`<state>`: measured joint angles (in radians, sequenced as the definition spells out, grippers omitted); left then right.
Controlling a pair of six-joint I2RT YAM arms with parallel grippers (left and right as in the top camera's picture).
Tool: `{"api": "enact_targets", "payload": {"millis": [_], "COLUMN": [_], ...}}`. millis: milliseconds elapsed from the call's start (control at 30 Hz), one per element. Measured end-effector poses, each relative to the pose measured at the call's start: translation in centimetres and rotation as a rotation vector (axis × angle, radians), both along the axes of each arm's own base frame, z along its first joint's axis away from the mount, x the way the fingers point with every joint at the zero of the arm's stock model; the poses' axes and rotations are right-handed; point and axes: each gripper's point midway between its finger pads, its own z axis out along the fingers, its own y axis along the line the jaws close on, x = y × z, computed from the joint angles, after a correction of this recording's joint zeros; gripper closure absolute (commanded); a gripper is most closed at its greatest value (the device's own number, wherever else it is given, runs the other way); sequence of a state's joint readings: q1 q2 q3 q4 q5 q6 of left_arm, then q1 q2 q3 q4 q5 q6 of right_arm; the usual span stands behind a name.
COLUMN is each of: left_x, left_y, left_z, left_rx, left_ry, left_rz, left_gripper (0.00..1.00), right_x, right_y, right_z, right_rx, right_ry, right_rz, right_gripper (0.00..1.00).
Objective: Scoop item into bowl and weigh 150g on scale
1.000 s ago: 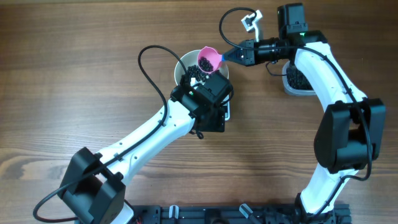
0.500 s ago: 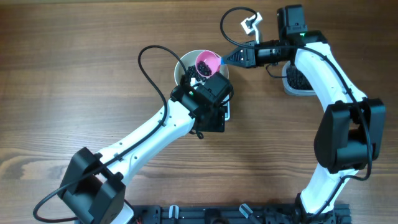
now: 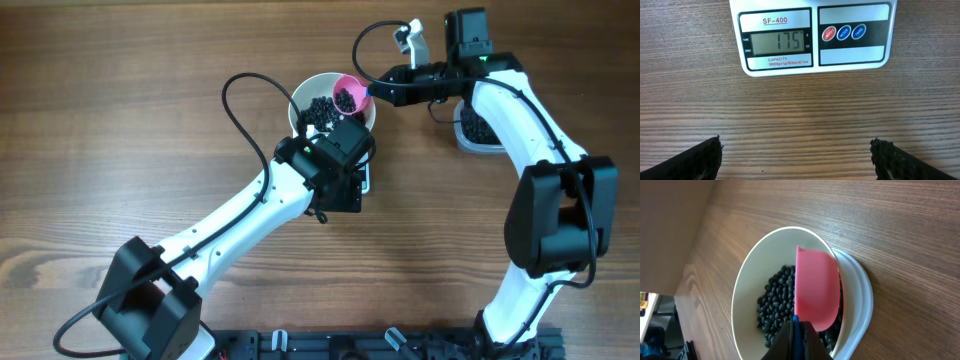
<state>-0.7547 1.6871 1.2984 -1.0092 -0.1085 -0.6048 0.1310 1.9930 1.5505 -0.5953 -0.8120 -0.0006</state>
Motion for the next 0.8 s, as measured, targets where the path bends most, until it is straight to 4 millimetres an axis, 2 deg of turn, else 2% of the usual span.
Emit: {"api": "enact_targets", "payload": {"millis": [133, 300, 667, 800], "left_x": [0.0, 0.0, 0.0, 0.0], "left_y": [0.0, 0.0, 0.0, 0.0], "left_z": [0.0, 0.0, 0.0, 0.0], "left_rx": [0.000, 0.000, 0.000, 0.000], "left_ry": [0.000, 0.000, 0.000, 0.000], "left_rz": [0.000, 0.000, 0.000, 0.000], "left_gripper": [0.00, 0.00, 0.00, 0.00], "right_x": [0.6, -0.1, -0.5, -0.3], "right_y": [0.8, 1.6, 2.5, 2.0], "right_z": [1.4, 2.3, 2.4, 1.5], "right_rx": [0.051, 0.103, 0.097, 0.029], "right_ry": [-0.112, -0.168, -0.214, -0.253], "right_rz": [0.069, 0.150, 0.203, 0.213], "right_gripper": [0.96, 0.96, 0.96, 0.96]}}
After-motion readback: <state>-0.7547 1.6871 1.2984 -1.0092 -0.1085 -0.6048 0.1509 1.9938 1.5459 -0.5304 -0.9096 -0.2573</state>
